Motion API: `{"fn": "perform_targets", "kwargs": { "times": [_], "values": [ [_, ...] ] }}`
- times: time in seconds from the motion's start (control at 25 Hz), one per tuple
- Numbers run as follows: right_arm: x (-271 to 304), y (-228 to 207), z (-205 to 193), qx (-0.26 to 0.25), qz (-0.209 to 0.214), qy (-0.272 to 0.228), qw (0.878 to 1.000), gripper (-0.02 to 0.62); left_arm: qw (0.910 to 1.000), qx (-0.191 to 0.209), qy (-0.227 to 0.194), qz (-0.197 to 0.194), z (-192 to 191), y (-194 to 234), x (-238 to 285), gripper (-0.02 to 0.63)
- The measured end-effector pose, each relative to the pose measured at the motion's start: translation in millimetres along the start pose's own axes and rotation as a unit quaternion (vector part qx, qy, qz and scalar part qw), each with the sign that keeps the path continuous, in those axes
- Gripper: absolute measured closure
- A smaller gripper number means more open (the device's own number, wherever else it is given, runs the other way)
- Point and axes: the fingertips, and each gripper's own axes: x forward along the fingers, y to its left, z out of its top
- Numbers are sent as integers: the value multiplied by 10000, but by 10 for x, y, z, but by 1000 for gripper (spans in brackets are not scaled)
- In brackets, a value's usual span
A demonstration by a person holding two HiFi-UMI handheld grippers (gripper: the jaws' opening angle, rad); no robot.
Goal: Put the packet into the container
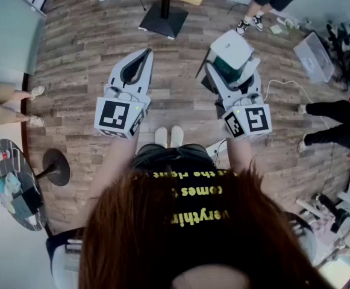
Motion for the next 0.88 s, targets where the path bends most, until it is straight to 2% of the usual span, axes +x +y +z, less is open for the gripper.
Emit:
{"fn": "perform_targets", "kwargs": {
  "times": [0.88],
  "values": [
    [40,-8,105,-71,170,-190,9996,210,10000,28,-21,87,-15,-33,42,609]
  ]
}}
